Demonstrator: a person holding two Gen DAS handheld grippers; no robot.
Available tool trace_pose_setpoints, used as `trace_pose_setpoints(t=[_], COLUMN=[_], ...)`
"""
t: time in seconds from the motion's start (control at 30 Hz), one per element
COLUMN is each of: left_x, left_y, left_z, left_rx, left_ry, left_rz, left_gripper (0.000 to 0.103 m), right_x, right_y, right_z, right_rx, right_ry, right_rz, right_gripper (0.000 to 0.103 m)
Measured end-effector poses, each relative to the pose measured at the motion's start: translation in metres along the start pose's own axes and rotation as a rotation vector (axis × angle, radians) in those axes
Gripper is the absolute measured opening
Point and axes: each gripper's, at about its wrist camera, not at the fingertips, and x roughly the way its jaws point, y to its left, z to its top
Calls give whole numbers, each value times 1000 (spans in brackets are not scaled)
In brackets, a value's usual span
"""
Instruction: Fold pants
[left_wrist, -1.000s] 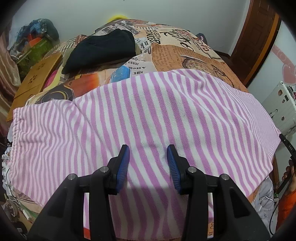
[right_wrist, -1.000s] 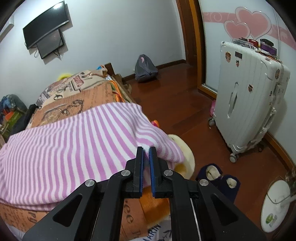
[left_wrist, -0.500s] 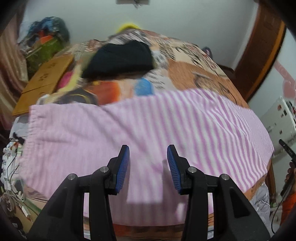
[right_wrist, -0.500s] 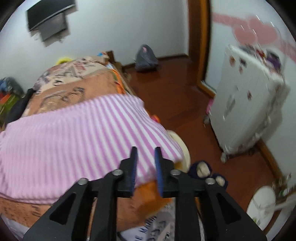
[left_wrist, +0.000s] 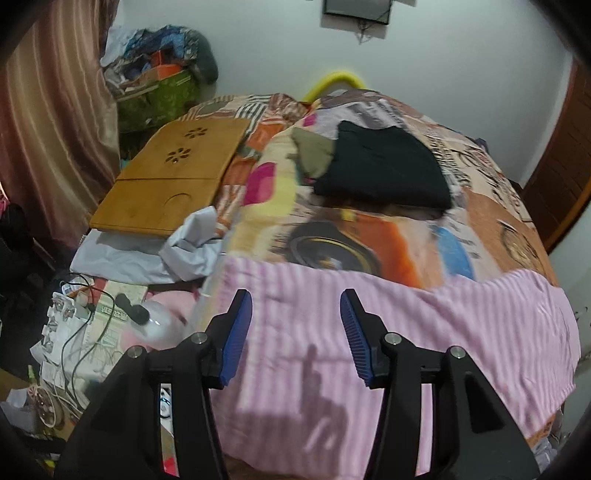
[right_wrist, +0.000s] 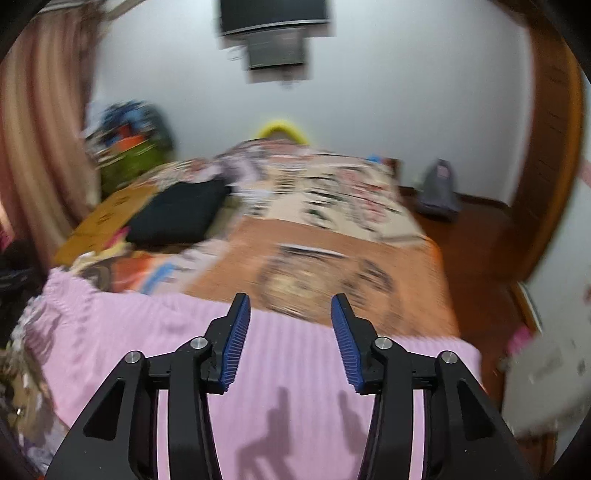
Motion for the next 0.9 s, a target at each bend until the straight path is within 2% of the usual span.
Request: trace_pose_setpoints(t=[0.07, 0.27, 0.5, 0.6, 0.77, 0.9], left_x=[15, 66, 91, 94, 88, 77], left_y=[14, 37, 33, 30, 23, 23], left_z=[4, 8, 8, 8, 6, 8], left_rx=[-17, -41, -16, -4, 36, 49], left_ry=[23, 122, 162, 163, 130, 86], left_rz=[-10, -55, -127, -157, -169, -146], left_gripper=[51, 51, 50, 35, 31, 30], right_x=[18, 87, 154, 179, 198, 202], right_y=[29, 103, 147, 160, 180, 187], right_z=[10, 29, 26, 20, 2, -2], right_rx=[-52, -192, -293, -327, -410, -419], right_ry=[18, 146, 318, 417, 557, 567], right_rz=[57, 228, 324, 366, 416, 421], right_gripper=[51, 51, 51, 50, 29, 19])
